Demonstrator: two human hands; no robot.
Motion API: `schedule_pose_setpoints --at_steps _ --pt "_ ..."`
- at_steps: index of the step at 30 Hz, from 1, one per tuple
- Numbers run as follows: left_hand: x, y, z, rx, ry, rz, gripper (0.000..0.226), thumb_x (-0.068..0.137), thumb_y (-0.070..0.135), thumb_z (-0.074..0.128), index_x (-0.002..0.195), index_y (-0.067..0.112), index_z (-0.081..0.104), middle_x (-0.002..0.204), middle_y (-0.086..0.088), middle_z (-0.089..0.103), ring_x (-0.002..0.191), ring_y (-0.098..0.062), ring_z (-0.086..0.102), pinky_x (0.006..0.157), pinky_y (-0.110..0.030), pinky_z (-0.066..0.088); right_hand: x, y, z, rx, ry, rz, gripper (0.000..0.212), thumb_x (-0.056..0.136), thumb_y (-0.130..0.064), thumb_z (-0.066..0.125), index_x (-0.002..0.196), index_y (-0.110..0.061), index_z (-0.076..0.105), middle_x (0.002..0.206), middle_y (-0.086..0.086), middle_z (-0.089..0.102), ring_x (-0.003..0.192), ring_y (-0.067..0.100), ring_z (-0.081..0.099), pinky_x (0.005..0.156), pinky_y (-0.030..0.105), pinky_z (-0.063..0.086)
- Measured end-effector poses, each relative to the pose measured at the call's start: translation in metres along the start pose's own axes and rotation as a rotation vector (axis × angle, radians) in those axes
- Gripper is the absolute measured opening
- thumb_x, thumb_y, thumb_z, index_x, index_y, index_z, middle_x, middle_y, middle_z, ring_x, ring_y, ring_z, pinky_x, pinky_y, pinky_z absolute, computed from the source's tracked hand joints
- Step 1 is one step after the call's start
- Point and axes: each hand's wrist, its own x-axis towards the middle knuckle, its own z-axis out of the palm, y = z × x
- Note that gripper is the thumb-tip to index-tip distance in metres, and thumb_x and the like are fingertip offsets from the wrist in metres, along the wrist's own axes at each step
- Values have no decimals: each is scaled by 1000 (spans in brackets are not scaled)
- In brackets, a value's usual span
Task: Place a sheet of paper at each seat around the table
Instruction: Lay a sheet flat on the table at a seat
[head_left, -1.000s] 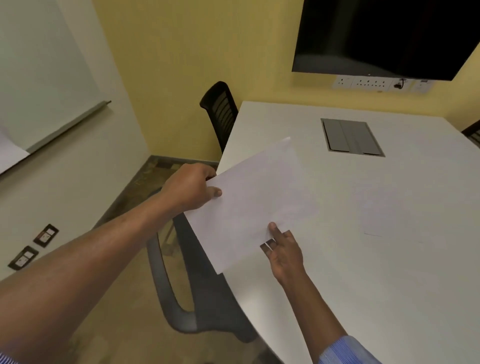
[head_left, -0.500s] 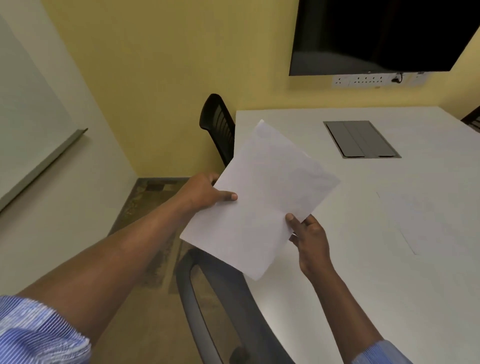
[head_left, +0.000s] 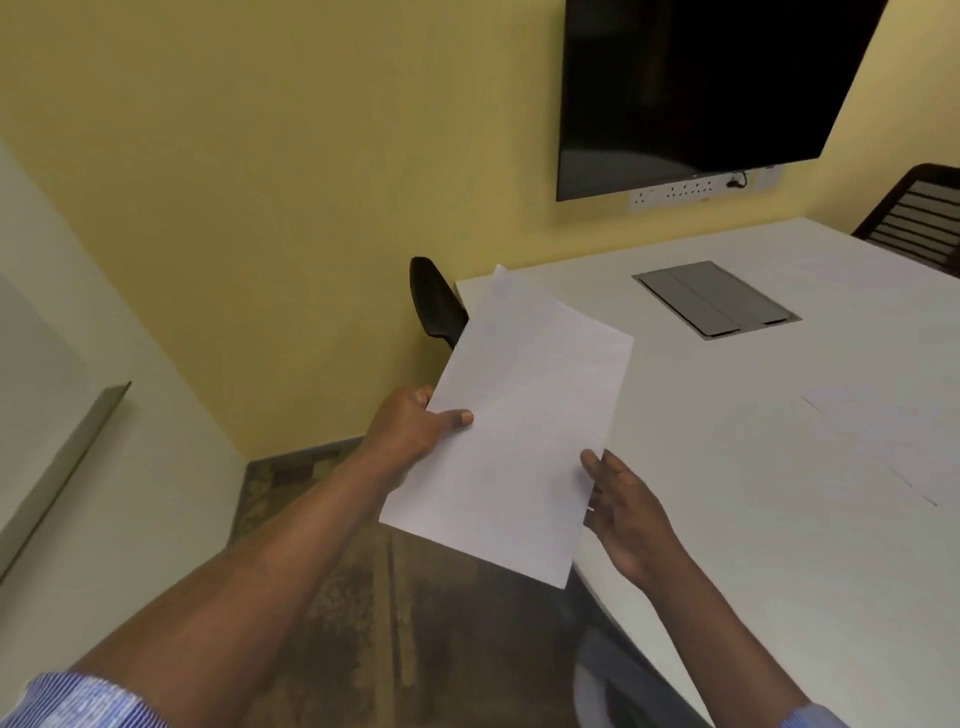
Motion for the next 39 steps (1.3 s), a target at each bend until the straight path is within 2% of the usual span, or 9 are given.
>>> schedule_pose_setpoints --at_steps 7,9,13,18,23,27,31,35,39 --pt "85 4 -48 -24 -87 33 26 82 25 82 105 16 72 96 -3 78 82 -26 76 80 -43 62 53 7 63 16 115 -7 37 96 -28 65 131 -17 64 127 2 71 118 25 66 94 41 54" --pt "117 7 -50 -12 -117 52 21 82 26 82 99 20 72 92 0 78 78 -23 76 71 -36 62 79 7 68 27 161 -19 35 97 -25 65 130 -16 65 126 2 72 117 25 67 97 42 54" --pt "181 15 -51 4 -187 101 10 83 27 82 89 25 73 76 10 78 64 -11 75 52 -22 55 140 6 70 35 244 -48 31 96 -22 65 127 -17 67 122 0 73 113 26 68 85 38 58" --pt "282 35 -37 9 -258 72 13 85 34 79 94 27 72 76 15 77 60 -2 72 39 -14 48 234 -5 61 78 360 -66 31 95 -23 68 125 -19 68 121 -1 73 113 24 68 86 40 56" --pt "369 44 -9 88 -352 -2 9 89 24 71 97 21 71 95 2 76 71 -13 74 49 -20 51 303 -22 44 96 461 -66 28 94 -23 69 123 -20 69 117 -4 75 108 22 71 82 37 56" --pt "424 52 21 110 -399 -2 9 90 11 65 89 19 68 94 -3 72 81 -21 70 56 -23 52 345 -36 28 90 533 -68 27 94 -25 69 120 -21 70 115 -4 76 106 22 71 83 38 57" --pt "481 60 58 136 -428 8 13 88 9 65 83 21 67 95 -4 73 85 -25 70 75 -33 60 383 -42 8 116 662 -31 22 93 -27 70 114 -18 71 111 -1 77 100 23 71 88 41 57" --pt "542 64 90 181 -478 21 10 86 9 64 84 18 68 91 -4 72 78 -21 68 64 -26 54 422 -39 -12 109 763 35 12 95 -19 67 105 -14 70 102 3 78 88 22 75 74 36 58" --pt "608 58 124 263 -538 28 18 87 10 63 101 1 69 102 -15 73 89 -32 70 74 -34 53 467 -28 -28 17 858 122 7 92 -13 69 98 -10 70 98 8 78 83 24 74 68 33 58"
